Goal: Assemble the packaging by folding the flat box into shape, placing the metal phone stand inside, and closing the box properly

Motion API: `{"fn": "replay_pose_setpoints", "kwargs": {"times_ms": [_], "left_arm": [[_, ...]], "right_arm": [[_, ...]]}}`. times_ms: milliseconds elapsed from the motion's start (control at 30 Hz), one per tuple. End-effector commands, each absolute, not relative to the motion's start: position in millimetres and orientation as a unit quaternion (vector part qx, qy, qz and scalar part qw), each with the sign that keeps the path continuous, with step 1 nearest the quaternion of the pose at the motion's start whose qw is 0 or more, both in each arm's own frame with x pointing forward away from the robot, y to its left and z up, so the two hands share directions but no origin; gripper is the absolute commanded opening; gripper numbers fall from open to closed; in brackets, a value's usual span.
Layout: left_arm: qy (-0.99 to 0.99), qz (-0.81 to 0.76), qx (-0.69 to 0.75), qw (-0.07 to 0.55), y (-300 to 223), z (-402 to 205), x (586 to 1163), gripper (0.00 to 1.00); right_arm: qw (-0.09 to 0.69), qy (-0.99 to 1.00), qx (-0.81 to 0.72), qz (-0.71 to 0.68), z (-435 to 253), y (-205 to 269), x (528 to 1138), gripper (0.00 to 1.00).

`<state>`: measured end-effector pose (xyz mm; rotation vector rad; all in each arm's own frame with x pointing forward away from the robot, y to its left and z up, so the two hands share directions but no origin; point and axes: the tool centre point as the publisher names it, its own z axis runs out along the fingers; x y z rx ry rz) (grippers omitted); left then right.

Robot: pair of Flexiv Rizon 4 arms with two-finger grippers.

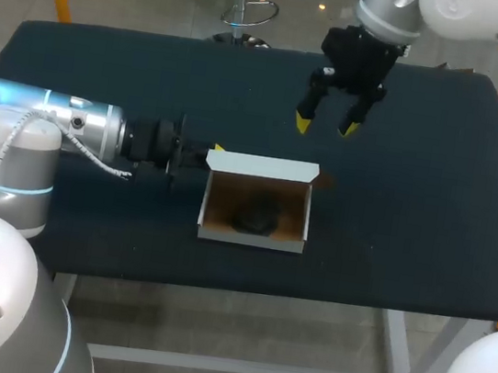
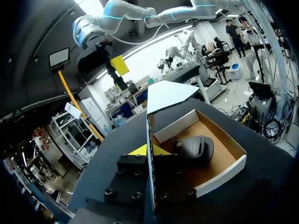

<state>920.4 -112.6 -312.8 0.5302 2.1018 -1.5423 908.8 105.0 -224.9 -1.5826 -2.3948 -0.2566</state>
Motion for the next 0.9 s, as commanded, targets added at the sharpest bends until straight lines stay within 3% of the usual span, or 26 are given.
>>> {"fn": "replay_pose_setpoints", "kwargs": {"times_ms": [33,400,900], "left_arm": [[0.760,-0.560,0.200,0.261,-113.0,-317.4,910.3,0.00],[0.750,-0.546,0.226,0.297,-114.6,-321.3,901.7,0.00],[0.745,-0.532,0.255,0.312,-116.8,-321.4,899.1,0.00]], "right_arm": [[0.167,-0.803,-0.569,-0.059,-220.9,100.5,915.5,1.00],[0.215,-0.715,-0.663,-0.051,-232.3,92.6,901.4,1.00],[0.215,-0.715,-0.663,-0.051,-232.3,92.6,901.4,1.00]]}}
